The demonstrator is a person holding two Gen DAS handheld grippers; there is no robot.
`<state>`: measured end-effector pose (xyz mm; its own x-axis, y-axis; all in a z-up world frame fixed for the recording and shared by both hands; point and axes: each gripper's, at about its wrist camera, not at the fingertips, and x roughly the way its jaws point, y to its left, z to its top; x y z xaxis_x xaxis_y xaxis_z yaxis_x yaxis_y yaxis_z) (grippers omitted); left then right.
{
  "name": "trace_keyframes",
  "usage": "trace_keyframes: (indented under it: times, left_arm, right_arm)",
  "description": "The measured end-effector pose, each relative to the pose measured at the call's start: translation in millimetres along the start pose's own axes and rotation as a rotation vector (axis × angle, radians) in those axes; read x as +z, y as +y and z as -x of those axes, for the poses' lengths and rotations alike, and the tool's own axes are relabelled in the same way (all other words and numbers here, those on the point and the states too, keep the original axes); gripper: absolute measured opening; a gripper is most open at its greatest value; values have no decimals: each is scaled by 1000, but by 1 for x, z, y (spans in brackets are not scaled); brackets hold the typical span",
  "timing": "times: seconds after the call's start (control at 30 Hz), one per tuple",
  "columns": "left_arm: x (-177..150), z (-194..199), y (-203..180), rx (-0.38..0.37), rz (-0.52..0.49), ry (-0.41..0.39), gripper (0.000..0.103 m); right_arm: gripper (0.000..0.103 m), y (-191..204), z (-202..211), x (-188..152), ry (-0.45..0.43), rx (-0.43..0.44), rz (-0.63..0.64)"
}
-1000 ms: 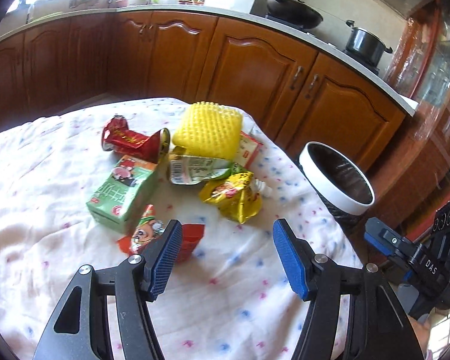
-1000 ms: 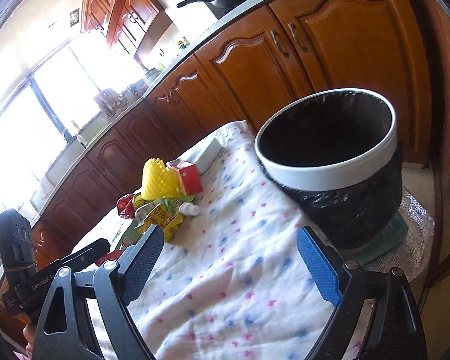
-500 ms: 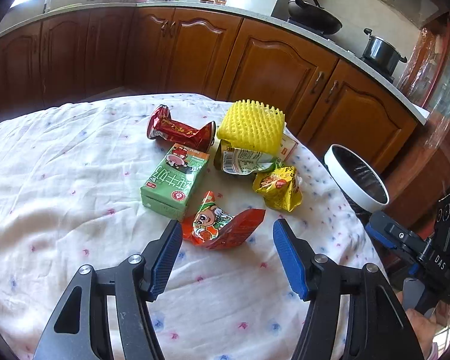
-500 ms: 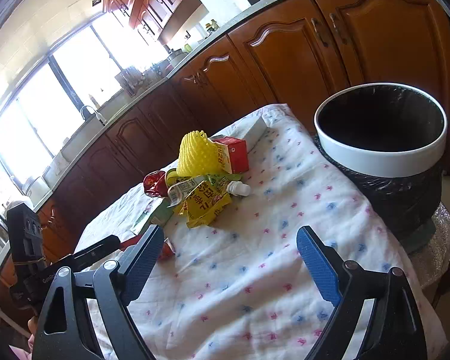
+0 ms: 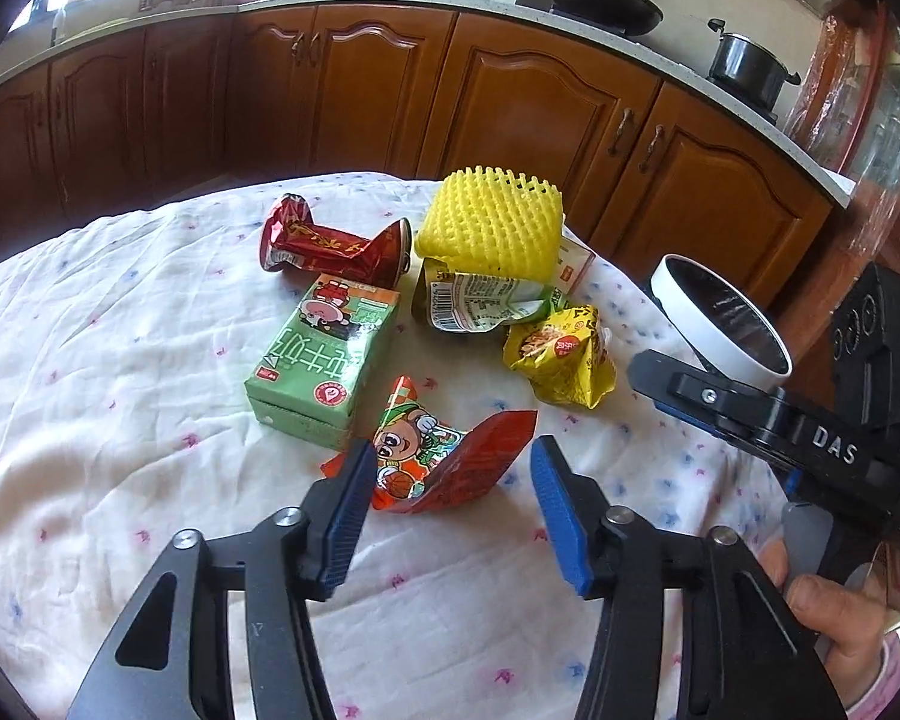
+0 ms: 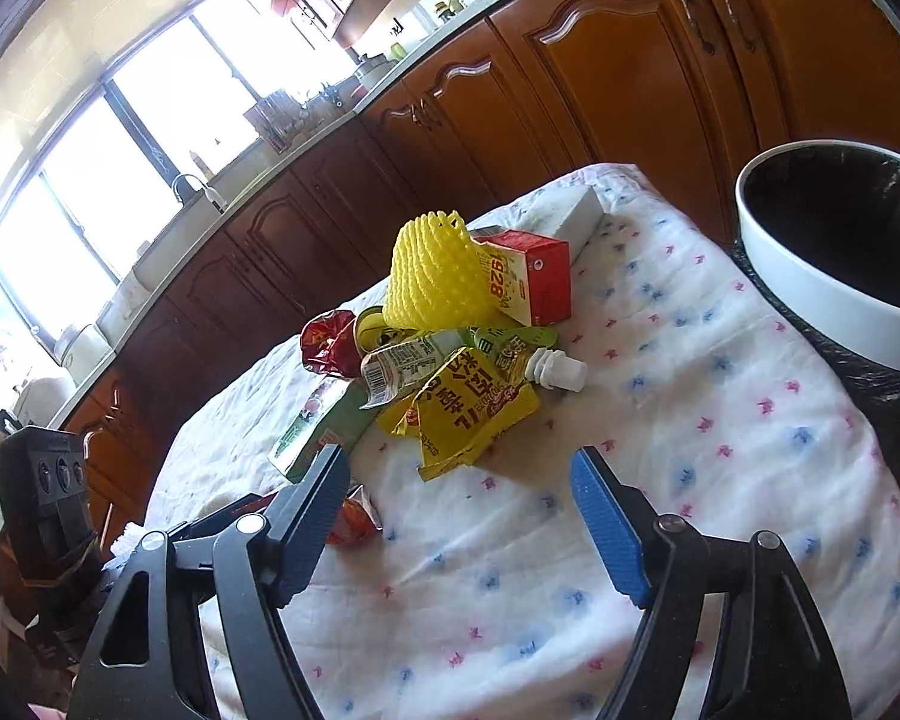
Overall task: Collect trash
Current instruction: 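Grasp the orange cartoon snack wrapper with the left tool while the right tool grasps the yellow sauce packet, then carry both packets over the trash bin and open both tools to drop them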
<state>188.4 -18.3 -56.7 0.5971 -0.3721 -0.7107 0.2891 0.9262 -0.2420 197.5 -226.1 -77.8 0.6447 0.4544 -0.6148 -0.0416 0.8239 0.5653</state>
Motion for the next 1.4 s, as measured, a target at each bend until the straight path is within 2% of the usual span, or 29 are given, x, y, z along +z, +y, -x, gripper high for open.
trace_keyframes:
  times: [0.07,0.13,0.2,0.27,0.47,0.8,1.07,1.4]
  left_arm:
    - [1,-6,0,-8,-3,17,30]
    - [1,-12,1,-18,1,29,21]
    - [1,-15,3,-32,10,36,12]
    - [2,-16,4,-34,11,36,6]
    - [2,-7,-3,-45,3,9,2]
    - [7,8,-21,-110,-13,-17,1]
    - [14,1,-46,-152,-45,-10,1]
    - [31,-16,-90,-213,-92,-20,0]
  right_arm:
    - [70,-2,-12,3,24,9,-18]
    - [69,-3,-24,6,46,11,-29]
    - [62,-3,-34,9,61,13,-33]
    - [32,-2,-42,10,77,9,-28]
    - [27,1,-32,7,54,8,11]
    - [26,-9,19,-5,22,35,-8]
    - [26,-34,68,-6,-62,-27,-28]
    - [26,-76,105,3,-138,-121,-72]
